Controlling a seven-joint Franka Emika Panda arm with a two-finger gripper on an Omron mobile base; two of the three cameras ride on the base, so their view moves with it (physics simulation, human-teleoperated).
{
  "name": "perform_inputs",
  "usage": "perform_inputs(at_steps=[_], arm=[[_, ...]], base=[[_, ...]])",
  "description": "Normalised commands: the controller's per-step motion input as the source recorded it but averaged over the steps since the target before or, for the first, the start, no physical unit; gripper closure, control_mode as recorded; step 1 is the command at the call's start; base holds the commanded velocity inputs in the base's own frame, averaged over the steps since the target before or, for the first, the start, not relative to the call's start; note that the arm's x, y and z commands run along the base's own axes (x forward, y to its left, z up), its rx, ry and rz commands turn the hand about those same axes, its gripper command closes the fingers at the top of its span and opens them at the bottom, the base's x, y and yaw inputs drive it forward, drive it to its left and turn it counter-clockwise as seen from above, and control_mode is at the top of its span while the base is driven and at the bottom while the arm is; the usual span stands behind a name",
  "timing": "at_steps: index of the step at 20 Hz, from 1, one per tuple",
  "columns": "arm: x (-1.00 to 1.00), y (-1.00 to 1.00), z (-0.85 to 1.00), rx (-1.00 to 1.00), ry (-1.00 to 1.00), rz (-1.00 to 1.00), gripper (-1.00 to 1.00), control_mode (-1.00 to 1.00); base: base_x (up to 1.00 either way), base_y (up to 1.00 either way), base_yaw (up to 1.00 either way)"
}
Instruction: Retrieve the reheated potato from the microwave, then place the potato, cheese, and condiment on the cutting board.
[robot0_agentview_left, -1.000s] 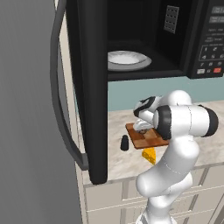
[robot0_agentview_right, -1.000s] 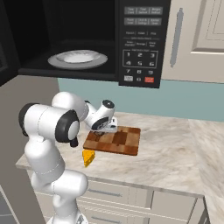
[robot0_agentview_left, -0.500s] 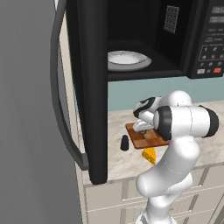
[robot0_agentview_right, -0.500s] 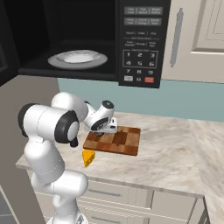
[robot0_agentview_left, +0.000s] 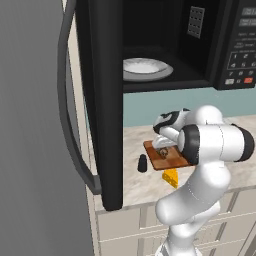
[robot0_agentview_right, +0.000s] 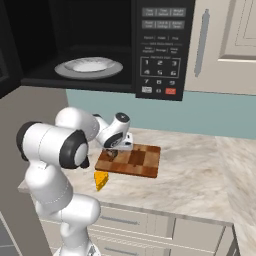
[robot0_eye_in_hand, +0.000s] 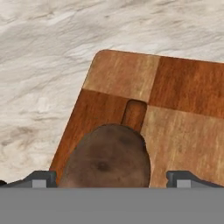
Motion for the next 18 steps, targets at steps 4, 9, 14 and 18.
perform_inputs(at_steps=[4, 9, 14, 18], arm=[[-0.20, 0.02, 0.09, -0.01, -0.06, -0.08, -1.00, -1.00], [-0.32, 0.00, 0.04, 0.00, 0.00, -0.11, -1.00, -1.00], [-0.33, -0.01, 0.18, 0.00, 0.00, -0.09, -1.00, -1.00], [-0.37, -0.01, 0.25, 0.00, 0.00, -0.08, -1.00, -1.00]], base=[[0.00, 0.00, 0.00], [0.00, 0.00, 0.00], [0.00, 0.00, 0.00], [0.00, 0.00, 0.00]])
